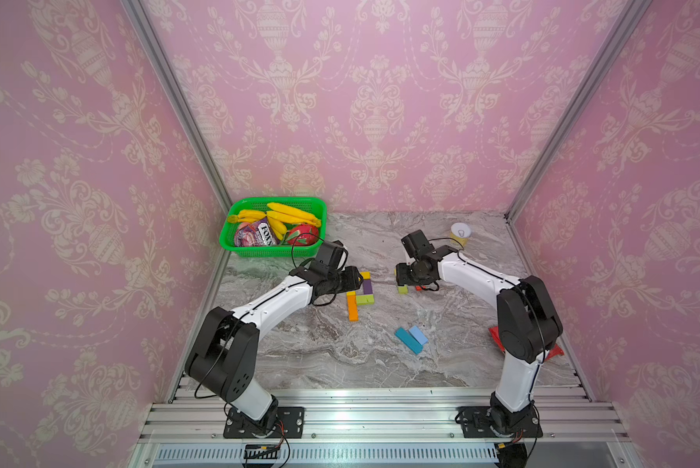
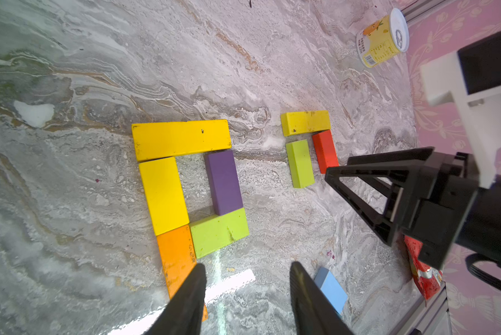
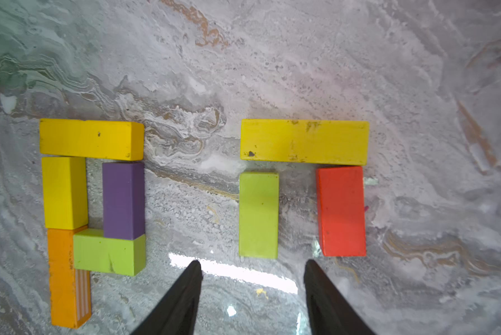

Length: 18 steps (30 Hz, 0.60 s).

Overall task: Assemble the letter p with building blocks
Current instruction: Assemble the building block at the center of the board.

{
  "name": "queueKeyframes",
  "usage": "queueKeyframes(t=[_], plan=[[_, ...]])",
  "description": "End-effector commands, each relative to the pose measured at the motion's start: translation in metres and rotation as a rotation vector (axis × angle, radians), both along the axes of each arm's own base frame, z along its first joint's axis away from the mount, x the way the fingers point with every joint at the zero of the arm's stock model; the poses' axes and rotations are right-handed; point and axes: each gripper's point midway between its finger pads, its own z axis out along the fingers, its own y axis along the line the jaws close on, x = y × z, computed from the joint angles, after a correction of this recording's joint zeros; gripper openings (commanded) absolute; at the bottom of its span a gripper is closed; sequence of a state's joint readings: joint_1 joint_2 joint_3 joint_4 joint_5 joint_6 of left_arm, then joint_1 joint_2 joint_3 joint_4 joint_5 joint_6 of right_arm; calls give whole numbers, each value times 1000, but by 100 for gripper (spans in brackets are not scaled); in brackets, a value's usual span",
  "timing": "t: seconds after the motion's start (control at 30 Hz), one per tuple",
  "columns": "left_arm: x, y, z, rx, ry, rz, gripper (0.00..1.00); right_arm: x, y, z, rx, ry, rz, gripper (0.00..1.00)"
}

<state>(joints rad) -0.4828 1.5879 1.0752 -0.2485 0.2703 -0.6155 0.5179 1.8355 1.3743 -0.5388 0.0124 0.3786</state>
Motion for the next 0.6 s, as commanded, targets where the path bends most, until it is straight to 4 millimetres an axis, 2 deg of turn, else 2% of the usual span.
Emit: queueKeyframes(t=[0.0,0.13,0.3,0.43,0.57], plan=[[-4,-26,0,-31,9,-71,48,-12,-3,4,25,-4,-20,52],[-12,-54,-11,-43,47,-135,47,-27,-10,-14,41,20,-52,47],[-14,-78,-28,-70,103,-175,42,-42,-5,-36,130,57,-84,37],[-11,-85,-36,-71,123,-180,38,-46,-2,-48,153,80,-91,34],[-6,-88,-35,-70,121,-179,38,-45,2,-54,163,94,-84,34]])
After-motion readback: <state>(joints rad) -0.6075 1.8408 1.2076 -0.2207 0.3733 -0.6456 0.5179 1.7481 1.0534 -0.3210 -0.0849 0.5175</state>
